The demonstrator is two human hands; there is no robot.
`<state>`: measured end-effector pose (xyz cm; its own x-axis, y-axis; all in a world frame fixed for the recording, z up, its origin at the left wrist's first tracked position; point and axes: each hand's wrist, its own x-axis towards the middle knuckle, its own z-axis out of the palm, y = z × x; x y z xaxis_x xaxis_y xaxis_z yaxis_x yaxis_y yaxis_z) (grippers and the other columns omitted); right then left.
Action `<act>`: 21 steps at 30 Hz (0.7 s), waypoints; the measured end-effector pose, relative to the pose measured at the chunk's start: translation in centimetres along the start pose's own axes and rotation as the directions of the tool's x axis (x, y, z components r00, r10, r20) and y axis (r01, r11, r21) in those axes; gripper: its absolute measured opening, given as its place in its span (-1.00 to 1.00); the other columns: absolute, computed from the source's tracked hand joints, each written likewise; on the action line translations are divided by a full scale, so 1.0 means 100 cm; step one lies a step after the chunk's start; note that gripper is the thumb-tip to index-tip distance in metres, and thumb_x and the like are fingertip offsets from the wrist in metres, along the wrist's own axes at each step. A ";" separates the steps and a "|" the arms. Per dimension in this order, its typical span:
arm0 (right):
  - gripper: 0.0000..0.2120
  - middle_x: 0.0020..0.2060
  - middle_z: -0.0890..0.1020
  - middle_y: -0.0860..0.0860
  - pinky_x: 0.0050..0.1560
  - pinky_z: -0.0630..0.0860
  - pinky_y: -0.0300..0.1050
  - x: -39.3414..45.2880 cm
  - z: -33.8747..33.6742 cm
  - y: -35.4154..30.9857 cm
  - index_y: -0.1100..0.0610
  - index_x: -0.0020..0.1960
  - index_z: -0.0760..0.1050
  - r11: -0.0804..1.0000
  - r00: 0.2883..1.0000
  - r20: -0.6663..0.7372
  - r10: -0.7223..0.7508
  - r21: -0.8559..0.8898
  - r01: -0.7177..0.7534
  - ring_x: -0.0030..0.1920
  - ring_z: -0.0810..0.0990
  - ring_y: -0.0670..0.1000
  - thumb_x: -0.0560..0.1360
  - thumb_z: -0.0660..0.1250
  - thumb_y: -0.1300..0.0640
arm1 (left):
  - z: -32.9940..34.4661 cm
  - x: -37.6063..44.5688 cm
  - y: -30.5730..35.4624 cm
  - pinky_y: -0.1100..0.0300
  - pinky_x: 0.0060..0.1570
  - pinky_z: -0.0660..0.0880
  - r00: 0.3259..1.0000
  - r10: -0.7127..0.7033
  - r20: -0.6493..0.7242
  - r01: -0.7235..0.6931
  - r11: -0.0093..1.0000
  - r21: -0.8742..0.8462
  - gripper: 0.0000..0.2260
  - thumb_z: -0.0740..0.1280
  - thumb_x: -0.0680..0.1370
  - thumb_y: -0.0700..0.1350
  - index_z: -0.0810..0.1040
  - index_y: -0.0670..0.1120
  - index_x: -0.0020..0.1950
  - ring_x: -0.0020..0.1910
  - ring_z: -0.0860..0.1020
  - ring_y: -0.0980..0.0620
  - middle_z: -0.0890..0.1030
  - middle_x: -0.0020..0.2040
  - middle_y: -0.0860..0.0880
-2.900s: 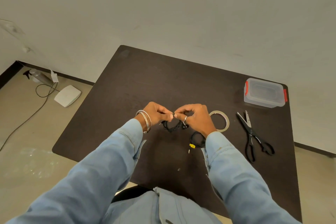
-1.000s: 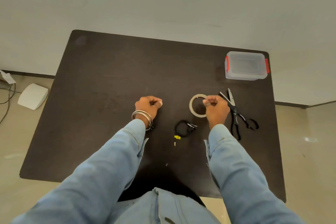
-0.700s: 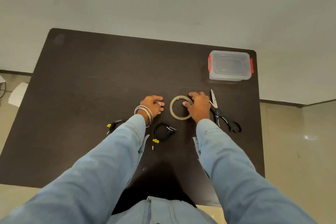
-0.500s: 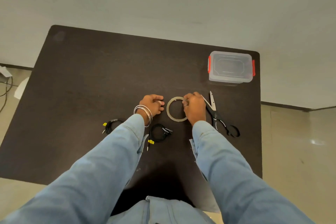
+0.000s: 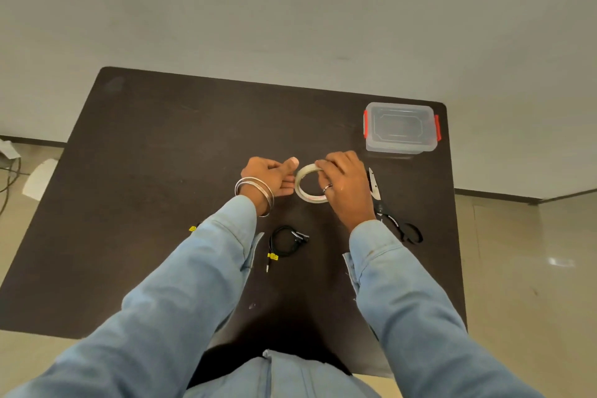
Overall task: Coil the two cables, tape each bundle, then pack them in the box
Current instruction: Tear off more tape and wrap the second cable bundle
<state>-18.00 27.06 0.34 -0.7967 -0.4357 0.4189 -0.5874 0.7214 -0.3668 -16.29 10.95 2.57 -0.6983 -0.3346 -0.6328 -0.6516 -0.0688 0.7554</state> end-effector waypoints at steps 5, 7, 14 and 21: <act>-0.74 -0.14 0.64 0.14 -0.26 0.47 -0.08 0.002 -0.006 -0.031 0.25 -0.04 0.62 0.984 0.990 -0.036 -0.133 -0.127 0.128 -0.06 0.43 0.08 0.28 0.53 0.32 | -0.022 -0.017 0.001 0.02 -0.13 0.64 0.999 0.017 0.028 -0.016 0.999 -0.044 -0.72 0.48 0.41 -0.06 0.63 -0.26 -0.05 -0.20 0.69 -0.09 0.69 -0.17 -0.19; -0.71 -0.15 0.64 0.13 -0.27 0.45 -0.09 0.001 -0.007 -0.042 0.25 -0.05 0.62 0.971 0.983 -0.043 -0.178 -0.169 0.168 -0.06 0.40 0.07 0.24 0.56 0.31 | -0.030 -0.021 -0.003 0.00 -0.10 0.64 0.999 0.020 0.040 -0.017 0.997 -0.074 -0.76 0.48 0.41 -0.12 0.64 -0.27 -0.07 -0.19 0.69 -0.10 0.69 -0.16 -0.20; -0.63 -0.14 0.64 0.13 -0.28 0.44 -0.08 -0.003 -0.006 -0.072 0.26 -0.05 0.62 0.953 0.975 -0.016 -0.221 -0.214 0.213 -0.06 0.38 0.08 0.18 0.60 0.30 | -0.054 -0.031 -0.013 0.08 -0.11 0.64 0.999 -0.009 0.046 0.016 0.989 -0.149 -0.90 0.45 0.42 -0.29 0.63 -0.32 -0.13 -0.20 0.68 -0.11 0.67 -0.14 -0.23; -0.82 -0.13 0.63 0.15 -0.24 0.52 -0.03 -0.006 0.002 -0.085 0.26 -0.06 0.62 0.990 0.991 -0.084 -0.108 -0.104 0.100 -0.06 0.45 0.07 0.34 0.41 0.34 | -0.074 -0.031 -0.019 0.12 -0.04 0.62 0.995 -0.031 0.095 0.046 0.985 -0.167 -0.91 0.43 0.44 -0.29 0.62 -0.32 -0.11 -0.13 0.67 -0.13 0.66 -0.13 -0.23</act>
<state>-12.49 21.09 3.08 -0.7136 -0.4649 0.5241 -0.6459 0.7263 -0.2352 -10.72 5.13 4.39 -0.7028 -0.2416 -0.6691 -0.6248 -0.2400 0.7430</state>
